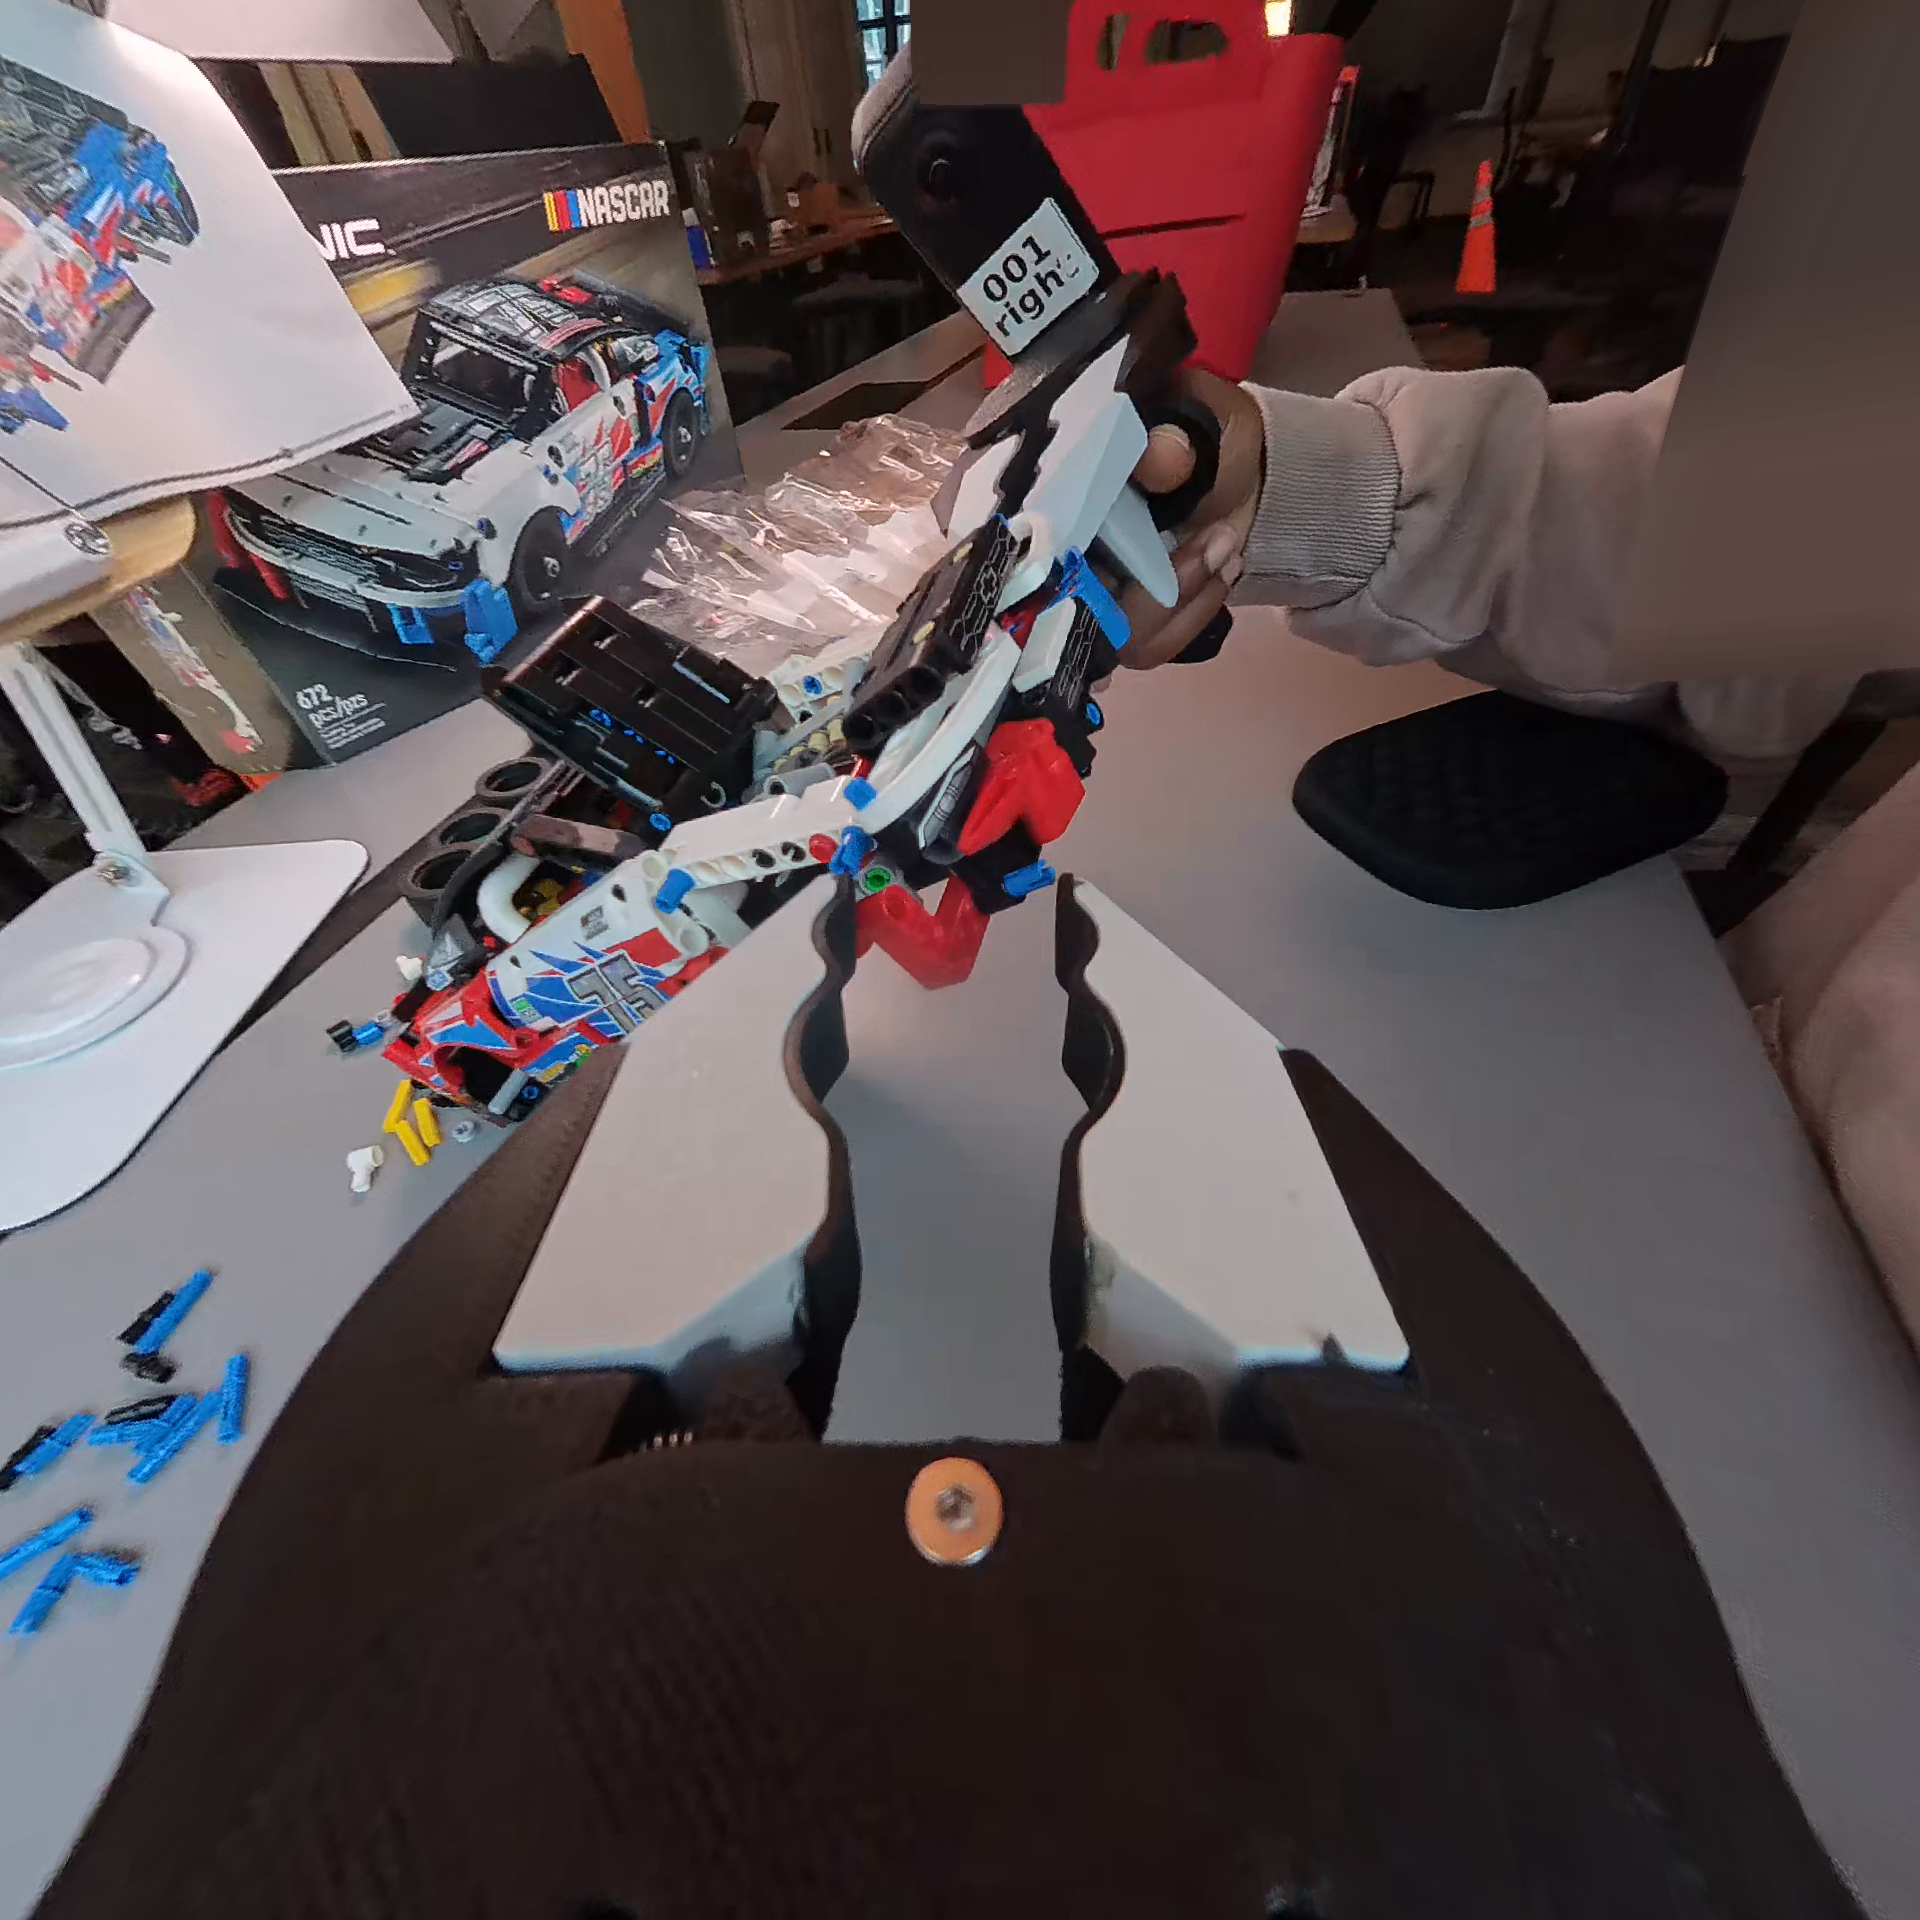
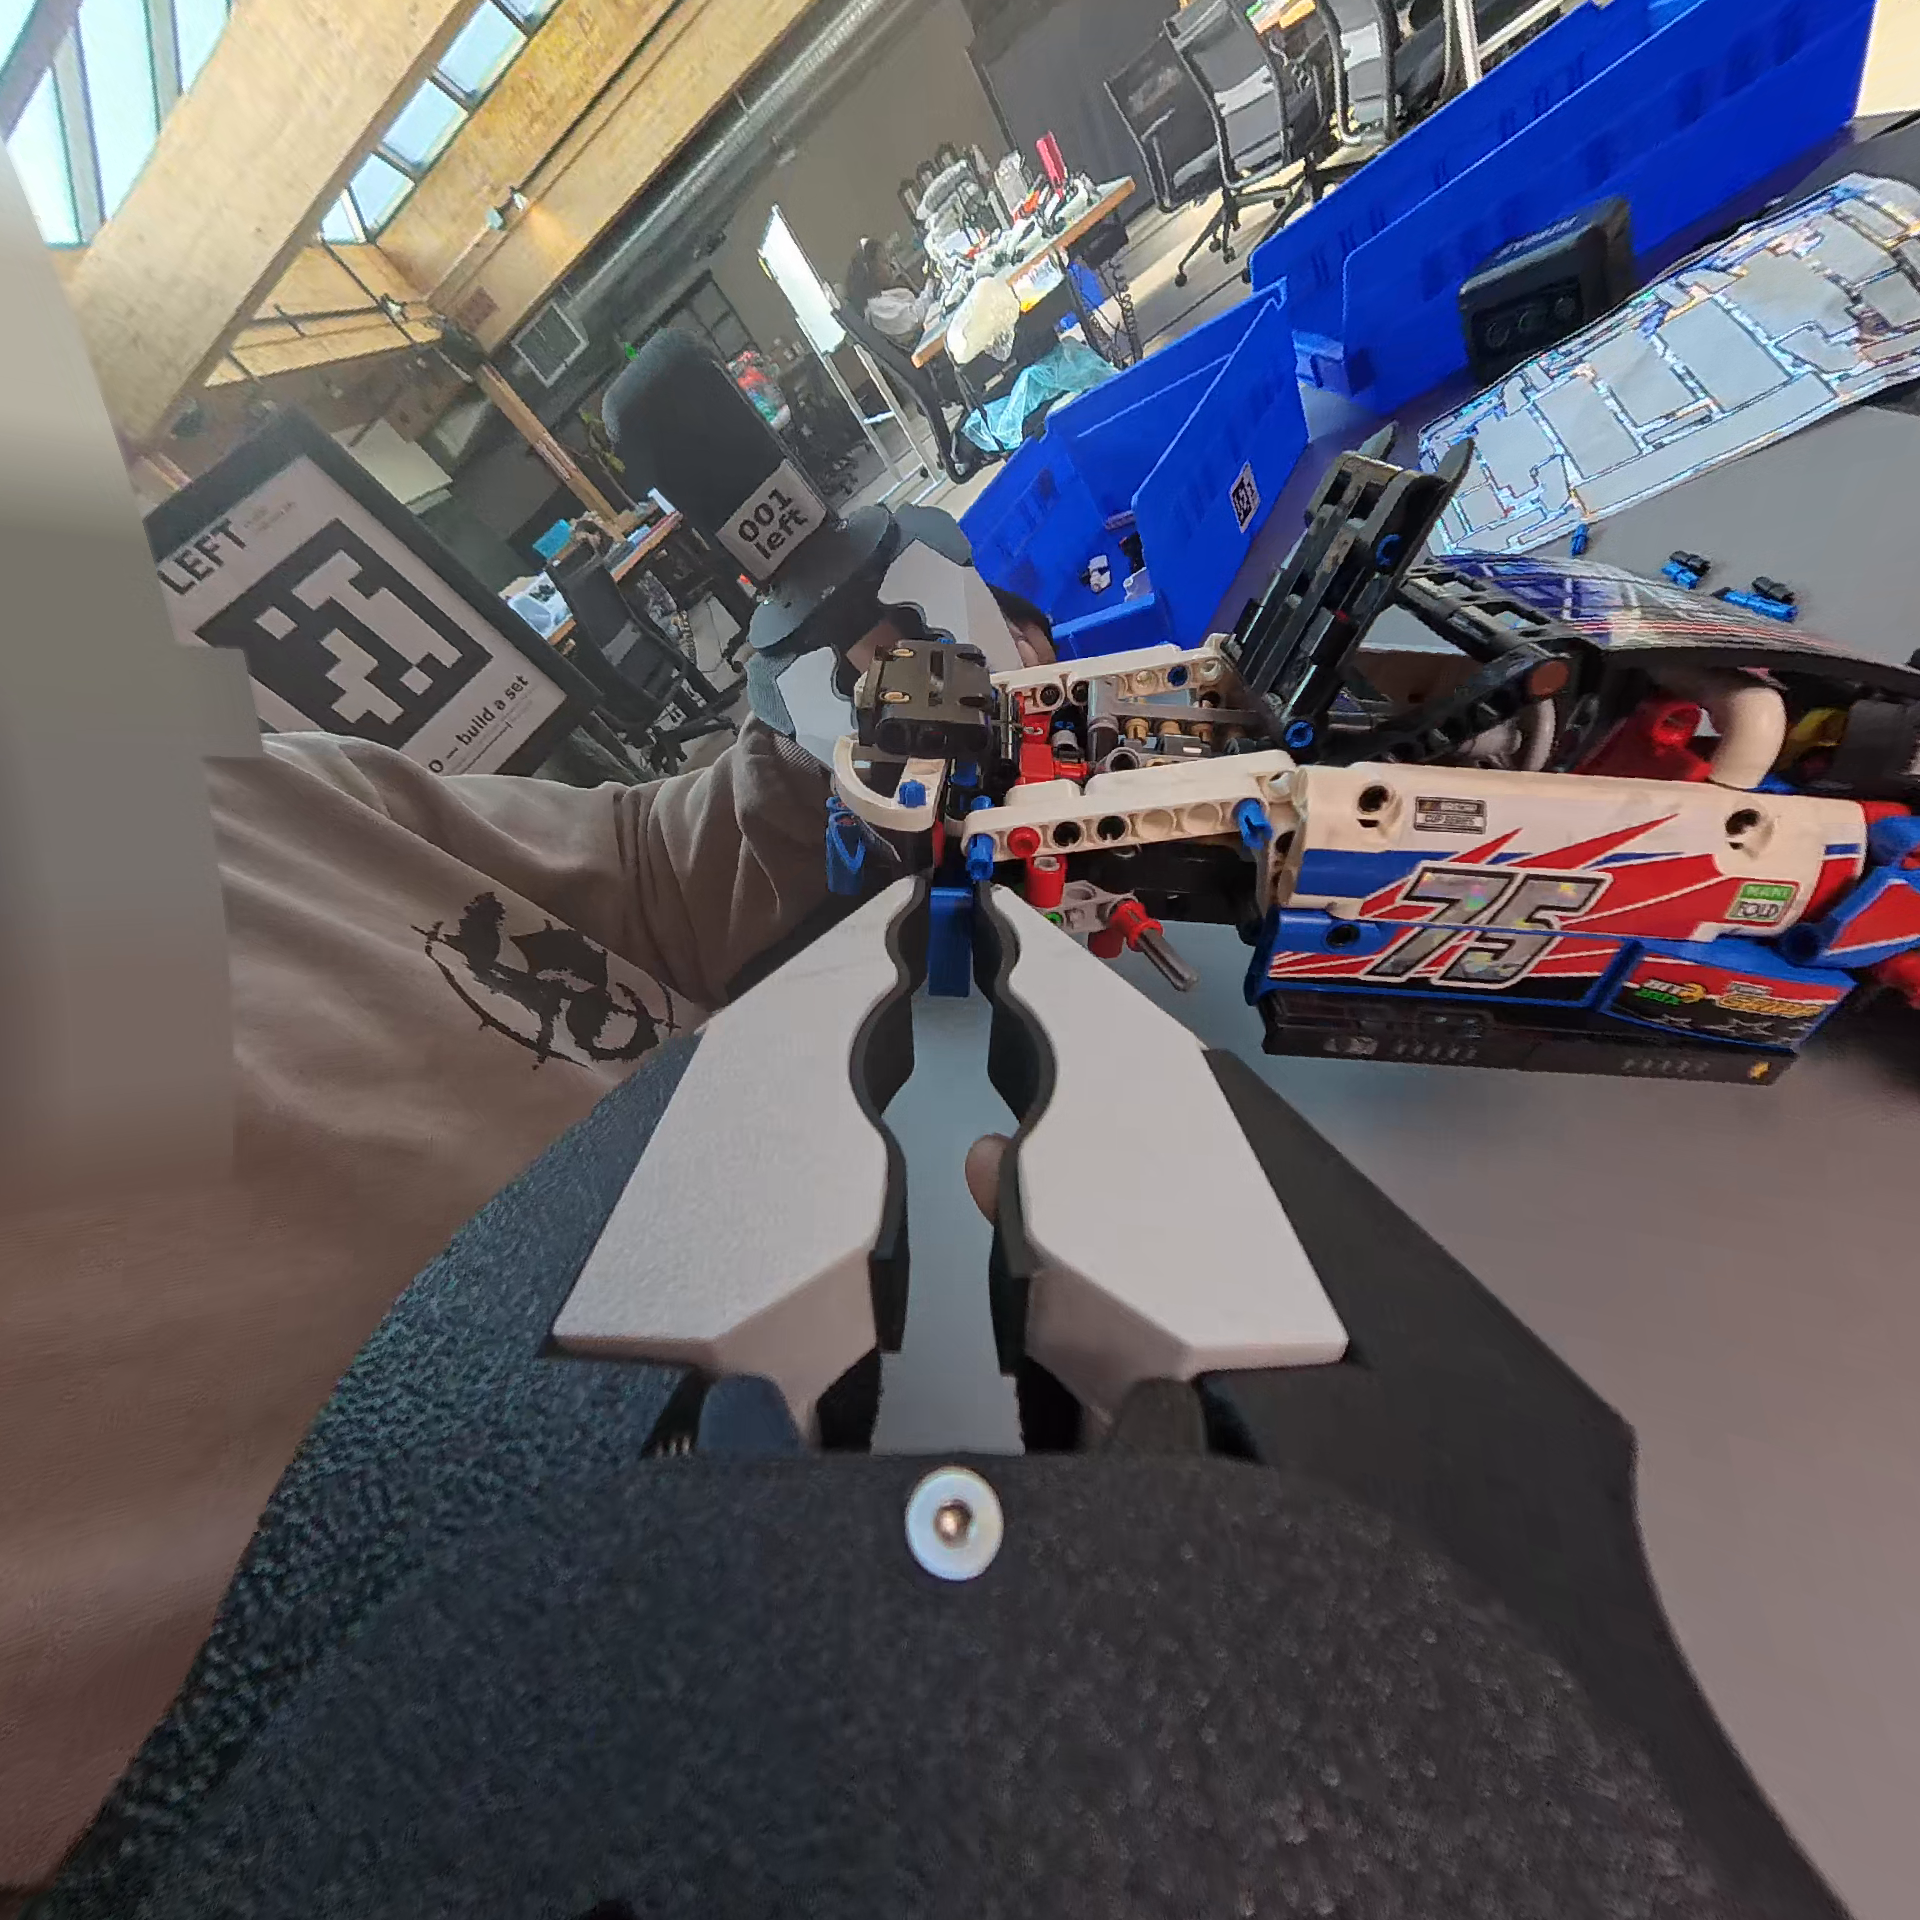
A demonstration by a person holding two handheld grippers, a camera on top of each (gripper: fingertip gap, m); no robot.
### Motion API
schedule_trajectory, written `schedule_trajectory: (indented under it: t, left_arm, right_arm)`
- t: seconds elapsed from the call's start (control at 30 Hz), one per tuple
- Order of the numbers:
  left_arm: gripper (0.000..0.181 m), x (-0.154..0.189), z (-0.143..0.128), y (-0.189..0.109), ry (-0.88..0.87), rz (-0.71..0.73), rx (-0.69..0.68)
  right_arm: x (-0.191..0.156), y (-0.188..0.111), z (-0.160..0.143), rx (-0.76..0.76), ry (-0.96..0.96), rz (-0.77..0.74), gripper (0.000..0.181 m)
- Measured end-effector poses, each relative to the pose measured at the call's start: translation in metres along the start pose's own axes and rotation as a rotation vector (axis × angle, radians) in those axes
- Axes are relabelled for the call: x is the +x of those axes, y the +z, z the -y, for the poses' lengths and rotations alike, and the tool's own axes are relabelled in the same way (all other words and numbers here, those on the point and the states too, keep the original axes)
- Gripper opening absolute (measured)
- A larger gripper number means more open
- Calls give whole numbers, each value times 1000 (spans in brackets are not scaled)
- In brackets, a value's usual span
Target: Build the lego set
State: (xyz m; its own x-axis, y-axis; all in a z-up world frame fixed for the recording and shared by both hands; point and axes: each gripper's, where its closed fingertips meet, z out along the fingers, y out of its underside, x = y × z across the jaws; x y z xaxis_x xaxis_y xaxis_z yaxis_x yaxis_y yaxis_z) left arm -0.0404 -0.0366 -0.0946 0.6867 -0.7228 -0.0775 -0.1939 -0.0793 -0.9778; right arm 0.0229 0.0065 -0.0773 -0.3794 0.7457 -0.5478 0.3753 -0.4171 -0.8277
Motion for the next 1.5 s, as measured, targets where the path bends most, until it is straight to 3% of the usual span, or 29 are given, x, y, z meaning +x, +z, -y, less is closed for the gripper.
schedule_trajectory:
  t: [0.4,1.5]
  left_arm:
    - [34,-13,19,2,16,48,32]
    - [31,-11,26,15,58,67,57]
  right_arm:
    - [1,-4,21,74,40,35,4]
    - [4,-21,17,188,91,106,4]
